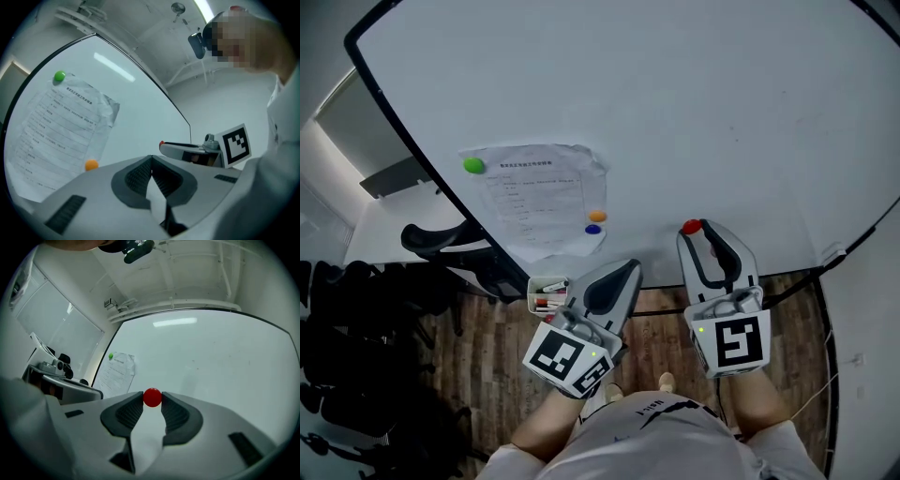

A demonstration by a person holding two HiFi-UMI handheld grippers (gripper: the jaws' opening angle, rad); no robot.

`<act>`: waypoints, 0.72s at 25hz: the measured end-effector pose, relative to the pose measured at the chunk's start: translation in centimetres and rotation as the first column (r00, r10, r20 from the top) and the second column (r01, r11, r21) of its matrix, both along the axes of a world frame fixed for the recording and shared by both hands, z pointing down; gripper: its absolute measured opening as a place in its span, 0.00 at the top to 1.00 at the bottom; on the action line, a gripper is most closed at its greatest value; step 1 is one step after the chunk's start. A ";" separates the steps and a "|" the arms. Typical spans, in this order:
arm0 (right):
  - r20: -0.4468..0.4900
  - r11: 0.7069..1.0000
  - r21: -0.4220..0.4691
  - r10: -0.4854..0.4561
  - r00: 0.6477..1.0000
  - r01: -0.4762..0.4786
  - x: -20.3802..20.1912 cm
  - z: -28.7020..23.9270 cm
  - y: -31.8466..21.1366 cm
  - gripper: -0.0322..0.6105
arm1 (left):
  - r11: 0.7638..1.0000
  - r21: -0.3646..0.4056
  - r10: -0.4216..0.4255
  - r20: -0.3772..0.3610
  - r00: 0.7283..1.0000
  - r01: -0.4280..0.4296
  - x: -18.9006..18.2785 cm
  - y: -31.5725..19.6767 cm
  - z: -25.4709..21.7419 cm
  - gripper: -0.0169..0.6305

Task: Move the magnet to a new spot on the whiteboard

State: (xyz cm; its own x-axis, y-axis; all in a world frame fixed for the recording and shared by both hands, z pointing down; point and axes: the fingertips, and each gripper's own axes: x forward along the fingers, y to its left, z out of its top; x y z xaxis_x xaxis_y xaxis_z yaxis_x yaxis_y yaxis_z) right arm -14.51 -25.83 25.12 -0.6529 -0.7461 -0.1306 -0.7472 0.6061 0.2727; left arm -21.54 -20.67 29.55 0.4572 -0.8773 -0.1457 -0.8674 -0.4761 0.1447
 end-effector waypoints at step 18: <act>0.044 0.999 -0.019 0.049 0.998 -0.048 8.3 -0.5 -0.3 0.75 | 0.997 0.043 0.059 -0.001 0.998 -0.059 7.4 -1.0 -2.6 0.96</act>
State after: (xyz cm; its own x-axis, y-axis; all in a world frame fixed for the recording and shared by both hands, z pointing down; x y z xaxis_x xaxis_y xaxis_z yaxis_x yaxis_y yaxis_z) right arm -6.19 -26.10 24.66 -0.6096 -0.7793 -0.1454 -0.7871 0.5731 0.2282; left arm -14.13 -21.68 26.94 0.5074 -0.8418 -0.1840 -0.8373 -0.5321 0.1253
